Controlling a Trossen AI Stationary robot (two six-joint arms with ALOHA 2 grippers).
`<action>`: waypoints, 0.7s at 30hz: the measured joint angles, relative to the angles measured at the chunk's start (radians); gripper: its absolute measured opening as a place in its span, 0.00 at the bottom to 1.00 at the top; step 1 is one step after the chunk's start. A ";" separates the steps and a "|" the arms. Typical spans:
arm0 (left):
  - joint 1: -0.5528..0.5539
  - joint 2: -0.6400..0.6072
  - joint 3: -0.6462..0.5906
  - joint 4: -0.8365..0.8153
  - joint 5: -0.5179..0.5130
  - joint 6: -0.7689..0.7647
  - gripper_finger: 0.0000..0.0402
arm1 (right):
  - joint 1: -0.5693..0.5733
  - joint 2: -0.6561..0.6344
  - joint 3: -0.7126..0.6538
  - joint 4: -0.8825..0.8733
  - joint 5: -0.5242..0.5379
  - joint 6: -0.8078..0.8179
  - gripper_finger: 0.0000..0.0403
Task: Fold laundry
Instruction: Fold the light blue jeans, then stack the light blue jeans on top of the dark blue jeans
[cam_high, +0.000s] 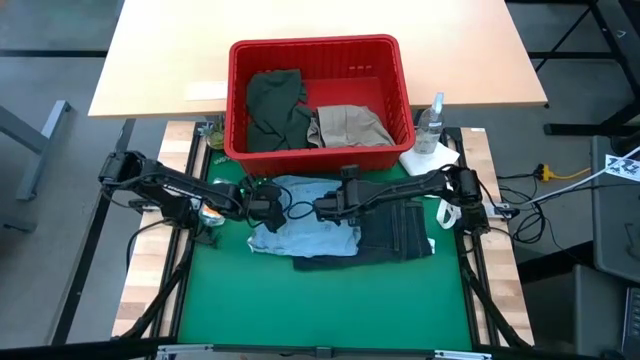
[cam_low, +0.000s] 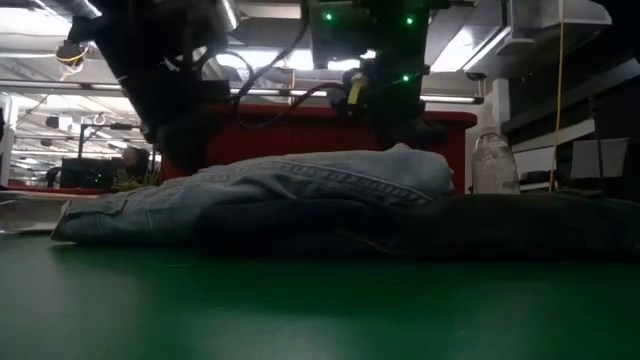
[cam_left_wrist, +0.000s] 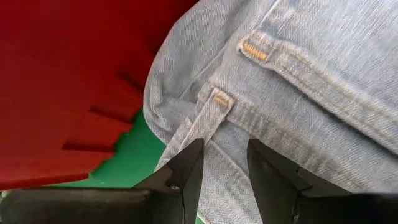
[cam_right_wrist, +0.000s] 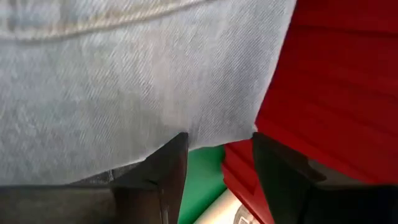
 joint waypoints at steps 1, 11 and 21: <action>0.001 0.000 -0.008 0.004 0.000 0.000 0.30 | 0.001 0.000 -0.004 -0.001 0.000 0.000 0.45; -0.001 -0.001 0.028 -0.001 0.020 0.054 0.30 | 0.035 0.000 0.117 -0.111 -0.073 0.001 0.45; -0.068 -0.026 0.088 -0.042 0.030 0.131 0.30 | 0.153 -0.076 0.302 -0.295 -0.212 -0.078 0.45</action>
